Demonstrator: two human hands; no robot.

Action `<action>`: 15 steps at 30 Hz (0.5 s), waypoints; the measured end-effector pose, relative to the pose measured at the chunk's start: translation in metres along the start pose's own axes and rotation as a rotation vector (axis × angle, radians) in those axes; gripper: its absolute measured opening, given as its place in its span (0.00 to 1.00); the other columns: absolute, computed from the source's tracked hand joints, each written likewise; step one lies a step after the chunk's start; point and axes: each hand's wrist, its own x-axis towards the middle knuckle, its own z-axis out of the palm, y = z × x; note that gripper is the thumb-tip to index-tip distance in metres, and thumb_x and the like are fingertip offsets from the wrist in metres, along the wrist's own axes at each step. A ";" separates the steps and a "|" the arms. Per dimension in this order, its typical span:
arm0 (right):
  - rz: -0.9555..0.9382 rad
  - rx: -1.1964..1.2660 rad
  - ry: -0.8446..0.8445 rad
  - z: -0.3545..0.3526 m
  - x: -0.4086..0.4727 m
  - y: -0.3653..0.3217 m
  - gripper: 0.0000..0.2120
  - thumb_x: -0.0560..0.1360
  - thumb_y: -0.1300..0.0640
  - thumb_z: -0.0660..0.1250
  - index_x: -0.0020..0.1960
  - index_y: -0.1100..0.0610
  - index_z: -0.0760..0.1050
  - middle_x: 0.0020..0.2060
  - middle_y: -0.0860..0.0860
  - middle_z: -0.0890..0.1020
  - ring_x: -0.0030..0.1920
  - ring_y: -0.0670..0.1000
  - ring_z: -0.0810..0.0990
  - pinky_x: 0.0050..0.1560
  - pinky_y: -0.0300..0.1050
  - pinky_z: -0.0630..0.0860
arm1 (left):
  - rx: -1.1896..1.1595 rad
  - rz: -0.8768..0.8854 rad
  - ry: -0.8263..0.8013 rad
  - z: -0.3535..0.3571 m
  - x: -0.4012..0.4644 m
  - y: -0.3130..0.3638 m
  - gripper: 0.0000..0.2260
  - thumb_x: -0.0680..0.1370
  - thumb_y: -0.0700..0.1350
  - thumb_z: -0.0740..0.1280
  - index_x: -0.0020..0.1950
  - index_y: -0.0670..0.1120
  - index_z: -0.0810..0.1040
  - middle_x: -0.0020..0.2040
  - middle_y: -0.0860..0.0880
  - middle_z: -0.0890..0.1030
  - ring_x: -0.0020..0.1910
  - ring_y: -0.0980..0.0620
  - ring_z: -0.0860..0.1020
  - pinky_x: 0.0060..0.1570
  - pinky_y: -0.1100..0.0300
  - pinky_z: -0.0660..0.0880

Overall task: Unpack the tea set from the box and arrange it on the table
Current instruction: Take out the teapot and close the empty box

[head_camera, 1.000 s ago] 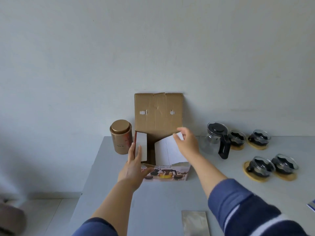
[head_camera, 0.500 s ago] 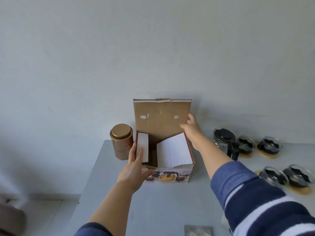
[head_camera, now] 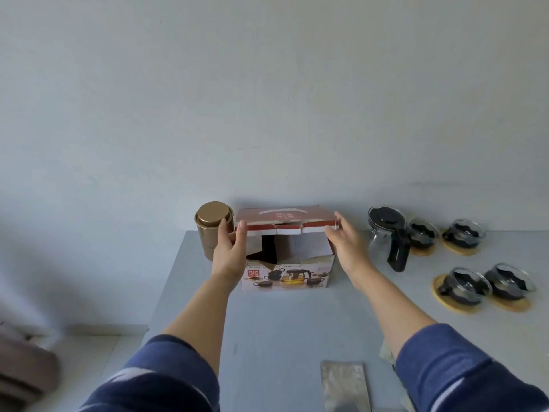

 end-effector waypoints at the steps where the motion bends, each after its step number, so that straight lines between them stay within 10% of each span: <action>1: -0.015 -0.026 0.014 0.001 -0.003 0.005 0.25 0.80 0.52 0.59 0.76 0.48 0.59 0.71 0.53 0.70 0.70 0.52 0.69 0.64 0.44 0.66 | 0.040 0.003 -0.006 0.001 -0.001 -0.001 0.28 0.81 0.59 0.54 0.79 0.51 0.54 0.73 0.50 0.68 0.73 0.48 0.64 0.66 0.57 0.61; 8: -0.047 -0.194 0.102 0.005 -0.004 0.033 0.24 0.81 0.53 0.58 0.76 0.45 0.60 0.54 0.50 0.77 0.38 0.46 0.75 0.48 0.47 0.80 | 0.201 0.049 -0.037 0.007 0.004 -0.023 0.24 0.82 0.56 0.52 0.75 0.47 0.62 0.73 0.49 0.67 0.71 0.48 0.67 0.70 0.47 0.66; 15: -0.078 -0.276 0.113 0.010 -0.003 0.048 0.24 0.81 0.54 0.58 0.76 0.47 0.59 0.65 0.53 0.76 0.61 0.54 0.77 0.59 0.52 0.77 | 0.230 0.032 -0.069 0.009 0.013 -0.036 0.24 0.82 0.55 0.52 0.77 0.49 0.58 0.75 0.49 0.63 0.72 0.47 0.67 0.68 0.44 0.68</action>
